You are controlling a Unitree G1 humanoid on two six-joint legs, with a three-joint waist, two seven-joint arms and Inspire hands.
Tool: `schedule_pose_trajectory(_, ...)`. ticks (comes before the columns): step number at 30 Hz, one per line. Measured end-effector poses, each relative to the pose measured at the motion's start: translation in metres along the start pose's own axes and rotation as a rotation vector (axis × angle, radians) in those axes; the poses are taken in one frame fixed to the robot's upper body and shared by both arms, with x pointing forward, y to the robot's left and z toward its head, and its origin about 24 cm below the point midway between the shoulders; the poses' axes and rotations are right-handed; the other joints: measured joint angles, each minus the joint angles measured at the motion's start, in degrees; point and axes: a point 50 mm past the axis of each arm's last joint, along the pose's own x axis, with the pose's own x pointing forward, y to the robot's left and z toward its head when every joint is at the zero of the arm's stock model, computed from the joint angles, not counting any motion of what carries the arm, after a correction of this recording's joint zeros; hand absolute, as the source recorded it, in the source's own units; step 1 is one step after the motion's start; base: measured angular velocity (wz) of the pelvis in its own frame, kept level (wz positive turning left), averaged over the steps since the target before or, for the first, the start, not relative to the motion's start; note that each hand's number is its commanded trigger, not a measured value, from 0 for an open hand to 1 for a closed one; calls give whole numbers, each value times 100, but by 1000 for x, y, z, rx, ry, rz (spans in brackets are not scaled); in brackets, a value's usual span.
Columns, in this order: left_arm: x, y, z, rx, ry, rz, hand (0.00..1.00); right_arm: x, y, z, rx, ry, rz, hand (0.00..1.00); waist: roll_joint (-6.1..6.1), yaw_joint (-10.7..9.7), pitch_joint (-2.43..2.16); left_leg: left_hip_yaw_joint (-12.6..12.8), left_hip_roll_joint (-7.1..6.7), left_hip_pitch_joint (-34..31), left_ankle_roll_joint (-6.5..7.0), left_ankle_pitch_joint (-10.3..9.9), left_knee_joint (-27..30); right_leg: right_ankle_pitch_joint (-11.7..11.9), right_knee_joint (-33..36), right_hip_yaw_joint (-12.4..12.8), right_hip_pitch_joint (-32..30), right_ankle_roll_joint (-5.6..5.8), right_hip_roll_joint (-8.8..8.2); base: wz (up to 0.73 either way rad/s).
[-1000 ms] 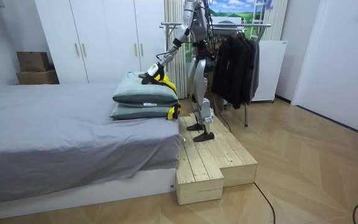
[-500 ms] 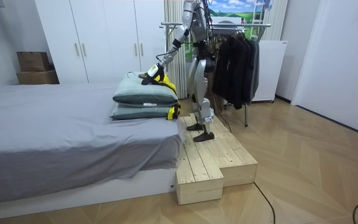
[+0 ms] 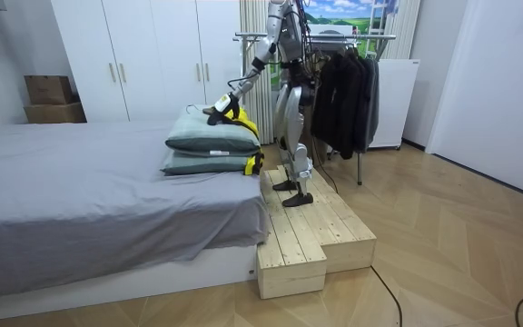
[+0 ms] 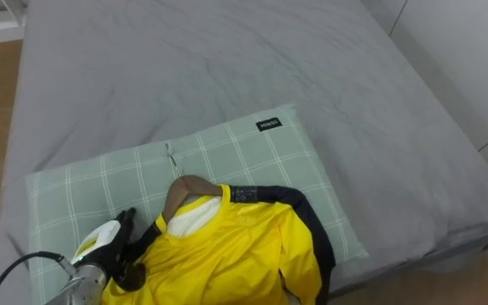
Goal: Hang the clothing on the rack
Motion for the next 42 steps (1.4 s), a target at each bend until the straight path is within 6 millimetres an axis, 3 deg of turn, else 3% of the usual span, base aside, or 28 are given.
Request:
schedule_pose_trajectory(5, 4, 13, 4, 21, -7, 51, 100, 0, 0, 3, 23, -7, -2, 0, -10, -6, -4, -1, 0, 25, 0, 0, -37, 3, -10, -5, 20, 5, -8, 0)
schedule_pose_trajectory(18, -1, -9, 2, 33, 15, -16, 100, 0, -1, 11, 77, -53, -6, 0, -10, -16, 0, -3, 5, 50, 19, 25, -119, 9, -47, -25, 25, 13, -21, 0)
schedule_pose_trajectory(42, -6, -23, -1, -17, 19, -84, 100, 0, 0, 10, 99, -93, -6, 0, 100, 2, 29, 51, 17, 272, 25, 40, -234, 178, -426, -32, 368, 59, 32, -1)
